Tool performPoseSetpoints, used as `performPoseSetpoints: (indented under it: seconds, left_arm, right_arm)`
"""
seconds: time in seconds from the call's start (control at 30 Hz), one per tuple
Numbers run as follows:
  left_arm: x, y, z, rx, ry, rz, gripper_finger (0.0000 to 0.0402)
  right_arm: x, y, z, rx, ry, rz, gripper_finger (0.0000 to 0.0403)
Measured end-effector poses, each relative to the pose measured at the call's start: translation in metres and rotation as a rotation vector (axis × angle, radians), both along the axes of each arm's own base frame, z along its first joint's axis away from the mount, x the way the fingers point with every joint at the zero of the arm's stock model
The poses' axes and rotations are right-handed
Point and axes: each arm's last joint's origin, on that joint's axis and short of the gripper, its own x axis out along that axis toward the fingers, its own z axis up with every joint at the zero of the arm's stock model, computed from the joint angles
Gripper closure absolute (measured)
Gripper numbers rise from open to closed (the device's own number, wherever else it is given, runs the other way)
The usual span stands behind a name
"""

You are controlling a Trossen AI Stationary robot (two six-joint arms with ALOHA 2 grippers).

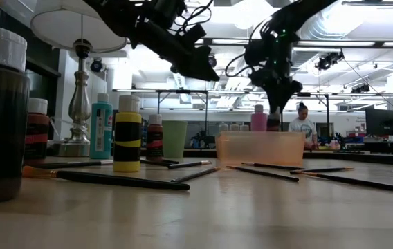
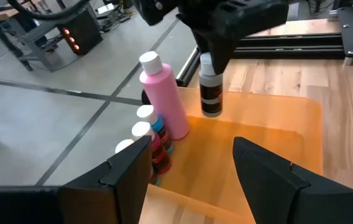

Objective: Pick & Place Paint Supplies
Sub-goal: Put the gray paint bottle into the orange bin

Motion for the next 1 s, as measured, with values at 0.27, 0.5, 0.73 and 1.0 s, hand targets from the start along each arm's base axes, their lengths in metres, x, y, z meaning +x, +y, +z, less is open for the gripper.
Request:
performPoseSetpoints:
  seconds: [0.27,0.5,0.73,1.0]
  left_arm:
    - [-0.001,0.001,0.0,0.054,0.027,0.038,0.0181]
    - [-0.001,0.002,0.0,0.076,0.04,0.045,0.0181]
    - [-0.001,0.002,0.0,0.085,0.046,0.042,0.0181]
    - [-0.001,0.002,0.0,0.085,0.046,0.042,0.0181]
  right_arm:
    - [0.007,-0.007,-0.017,0.02,0.024,-0.044,0.0276]
    - [0.013,-0.013,-0.031,0.025,0.049,-0.083,0.0283]
    - [0.013,-0.017,-0.031,-0.028,0.052,-0.118,0.0268]
    - [0.013,-0.018,-0.031,-0.016,0.038,-0.117,0.0279]
